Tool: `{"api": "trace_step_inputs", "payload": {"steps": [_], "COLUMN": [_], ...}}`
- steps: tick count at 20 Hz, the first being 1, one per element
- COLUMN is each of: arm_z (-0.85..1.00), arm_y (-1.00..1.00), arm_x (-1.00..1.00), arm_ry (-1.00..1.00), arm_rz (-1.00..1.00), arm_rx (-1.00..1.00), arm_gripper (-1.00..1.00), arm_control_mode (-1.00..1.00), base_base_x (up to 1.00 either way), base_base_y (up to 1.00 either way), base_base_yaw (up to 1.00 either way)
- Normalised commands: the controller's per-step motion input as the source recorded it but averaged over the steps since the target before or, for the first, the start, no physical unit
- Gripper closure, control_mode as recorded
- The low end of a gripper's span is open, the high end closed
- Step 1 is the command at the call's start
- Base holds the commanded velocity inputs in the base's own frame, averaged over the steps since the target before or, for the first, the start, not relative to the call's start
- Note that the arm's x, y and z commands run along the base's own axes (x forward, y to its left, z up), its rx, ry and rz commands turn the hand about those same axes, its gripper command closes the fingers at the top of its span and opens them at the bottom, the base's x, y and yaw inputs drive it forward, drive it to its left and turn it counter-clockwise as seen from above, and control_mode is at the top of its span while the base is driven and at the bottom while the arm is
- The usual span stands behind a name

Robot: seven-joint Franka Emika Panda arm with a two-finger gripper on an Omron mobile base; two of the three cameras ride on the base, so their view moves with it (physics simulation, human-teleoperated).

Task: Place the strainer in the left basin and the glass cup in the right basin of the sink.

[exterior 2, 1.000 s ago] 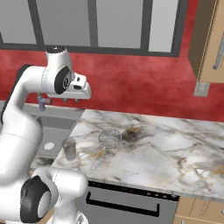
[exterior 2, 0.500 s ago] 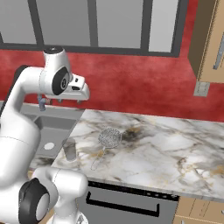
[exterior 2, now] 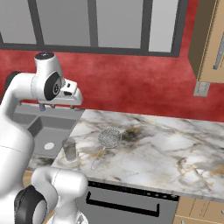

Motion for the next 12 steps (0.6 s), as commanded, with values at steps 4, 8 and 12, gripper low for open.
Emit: {"api": "trace_step_inputs", "payload": {"steps": [4, 8, 12], "arm_z": [-0.28, -0.32, -0.33], "arm_y": [0.24, 0.24, 0.20], "arm_x": [-0.13, -0.16, -0.18], "arm_ry": [0.00, 0.00, 0.00], "arm_rz": [0.00, -0.01, -0.01], "arm_rx": [0.00, 0.00, 0.00], "arm_gripper": [-1.00, -1.00, -1.00], "arm_control_mode": [-1.00, -1.00, -1.00], "base_base_x": [0.00, 0.00, 0.00], "base_base_y": [0.00, 0.00, 0.00], "base_base_yaw": [0.00, 0.00, 0.00]}}
